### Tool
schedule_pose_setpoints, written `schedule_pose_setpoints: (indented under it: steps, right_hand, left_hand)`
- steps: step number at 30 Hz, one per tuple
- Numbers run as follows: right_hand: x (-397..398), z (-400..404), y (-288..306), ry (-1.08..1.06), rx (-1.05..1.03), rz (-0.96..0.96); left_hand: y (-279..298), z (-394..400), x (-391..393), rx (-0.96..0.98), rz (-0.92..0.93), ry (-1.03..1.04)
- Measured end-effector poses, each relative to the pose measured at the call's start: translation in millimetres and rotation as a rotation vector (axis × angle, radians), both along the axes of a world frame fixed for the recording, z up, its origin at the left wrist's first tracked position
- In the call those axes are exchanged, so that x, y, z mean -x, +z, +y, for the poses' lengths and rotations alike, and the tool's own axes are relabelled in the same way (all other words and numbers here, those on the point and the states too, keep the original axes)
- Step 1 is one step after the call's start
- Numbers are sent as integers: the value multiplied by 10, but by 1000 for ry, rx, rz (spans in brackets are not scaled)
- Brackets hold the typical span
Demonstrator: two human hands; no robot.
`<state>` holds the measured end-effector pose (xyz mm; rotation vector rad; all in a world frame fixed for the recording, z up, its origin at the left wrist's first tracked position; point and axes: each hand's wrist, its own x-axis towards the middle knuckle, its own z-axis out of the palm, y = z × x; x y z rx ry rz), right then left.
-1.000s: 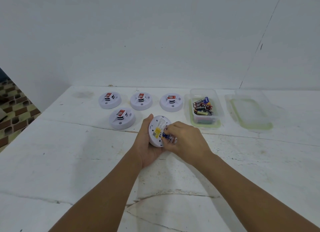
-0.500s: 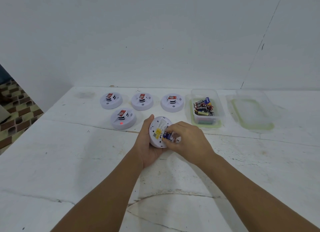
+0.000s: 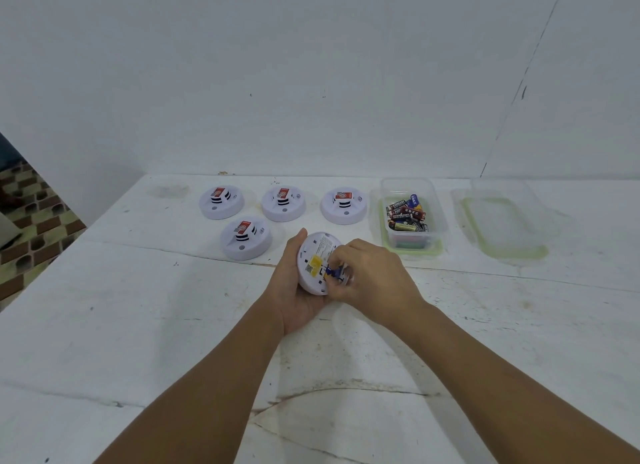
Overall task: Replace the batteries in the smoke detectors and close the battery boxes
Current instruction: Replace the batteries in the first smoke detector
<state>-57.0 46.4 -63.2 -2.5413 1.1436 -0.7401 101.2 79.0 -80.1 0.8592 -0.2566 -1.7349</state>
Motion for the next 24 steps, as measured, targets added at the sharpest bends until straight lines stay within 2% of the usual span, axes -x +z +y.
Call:
schedule_pose_setpoints:
  steps: [9, 15, 20, 24]
  right_hand:
    - [-9, 23, -103, -26, -99, -106]
    - [8, 29, -165, -75, -255, -325]
    - [-18, 53, -227, -128, -306, -393]
    - [-19, 13, -186, -91, -380, -399]
  left_hand:
    - [-39, -2, 6, 11, -8, 28]
    - [-51, 8, 25, 16, -10, 46]
    - [-57, -7, 20, -6, -15, 51]
    - [-59, -8, 27, 4, -23, 37]
